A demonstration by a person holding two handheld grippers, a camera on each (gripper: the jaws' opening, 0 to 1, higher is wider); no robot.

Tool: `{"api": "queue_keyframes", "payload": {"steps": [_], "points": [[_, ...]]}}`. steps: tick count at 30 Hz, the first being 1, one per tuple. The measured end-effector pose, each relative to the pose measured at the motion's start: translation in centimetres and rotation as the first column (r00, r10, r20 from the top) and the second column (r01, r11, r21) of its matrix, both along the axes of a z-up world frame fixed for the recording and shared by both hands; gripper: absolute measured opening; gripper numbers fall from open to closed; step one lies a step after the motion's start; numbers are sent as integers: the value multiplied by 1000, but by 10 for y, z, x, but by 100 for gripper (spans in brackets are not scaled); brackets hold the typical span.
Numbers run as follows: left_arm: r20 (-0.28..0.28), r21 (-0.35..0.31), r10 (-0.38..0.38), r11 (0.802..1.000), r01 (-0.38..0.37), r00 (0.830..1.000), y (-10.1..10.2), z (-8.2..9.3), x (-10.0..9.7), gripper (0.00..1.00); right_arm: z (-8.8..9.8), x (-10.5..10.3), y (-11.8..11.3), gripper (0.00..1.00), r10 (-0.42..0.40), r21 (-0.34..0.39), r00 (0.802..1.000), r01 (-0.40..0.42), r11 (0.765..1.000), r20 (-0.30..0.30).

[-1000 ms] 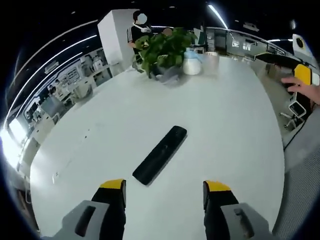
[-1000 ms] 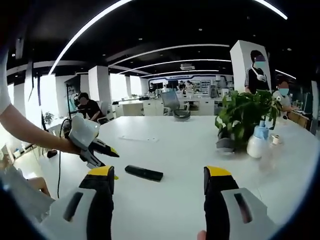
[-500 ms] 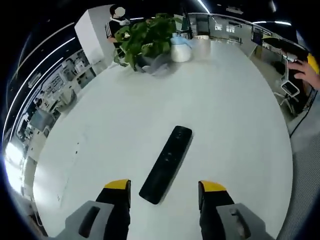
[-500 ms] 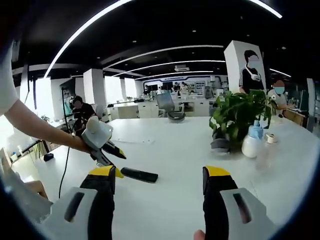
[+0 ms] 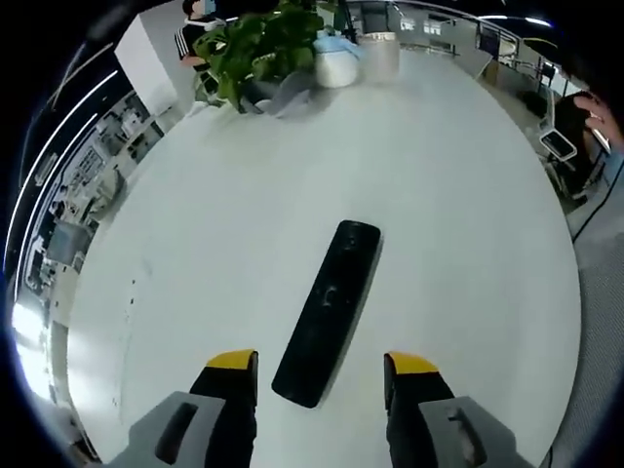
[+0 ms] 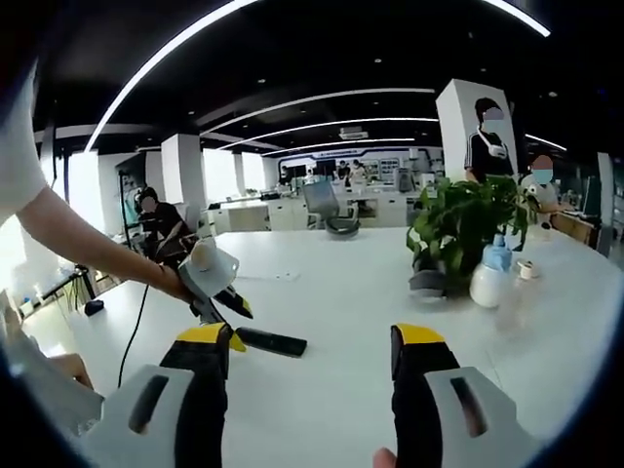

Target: Press the specified remote control buttons in sequence, fully releasing each button before pressing the next.

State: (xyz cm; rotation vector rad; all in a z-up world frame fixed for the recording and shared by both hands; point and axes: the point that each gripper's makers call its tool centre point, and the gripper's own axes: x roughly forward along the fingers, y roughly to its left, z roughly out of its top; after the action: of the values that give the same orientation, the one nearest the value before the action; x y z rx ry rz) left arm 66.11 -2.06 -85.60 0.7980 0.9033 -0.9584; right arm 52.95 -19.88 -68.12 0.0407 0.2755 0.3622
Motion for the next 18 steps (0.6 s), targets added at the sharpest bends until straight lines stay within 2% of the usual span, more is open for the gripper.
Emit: {"api": "queue_keyframes", "payload": {"steps": [2, 3, 5, 7, 9, 11, 18], "points": [[-9, 2, -11, 1000, 11, 1000, -1, -2, 1, 52, 0, 0, -1, 69, -2, -3, 1000, 2, 1000, 0], [-40, 1, -9, 1000, 9, 999, -1, -4, -1, 51, 0, 0, -1, 69, -3, -3, 1000, 3, 1000, 1], [-45, -2, -12, 1000, 12, 999, -2, -6, 2, 50, 0, 0, -1, 69, -4, 0, 1000, 4, 1000, 3], [-78, 6, -26, 1000, 27, 997, -2, -10, -1, 46, 0, 0, -1, 68, -4, -1, 1000, 4, 1000, 1], [-100, 29, -53, 998, 57, 994, -1, -14, -3, 43, -1, 0, -1, 68, -3, -2, 1000, 3, 1000, 0], [-98, 53, -69, 996, 75, 993, 0, -17, -1, 43, -1, 0, -1, 68, -4, -2, 1000, 4, 1000, -2], [-175, 44, -50, 997, 59, 983, 1, -18, -3, 41, 0, 1, -6, 67, -24, 9, 1000, 24, 1000, 0]]}}
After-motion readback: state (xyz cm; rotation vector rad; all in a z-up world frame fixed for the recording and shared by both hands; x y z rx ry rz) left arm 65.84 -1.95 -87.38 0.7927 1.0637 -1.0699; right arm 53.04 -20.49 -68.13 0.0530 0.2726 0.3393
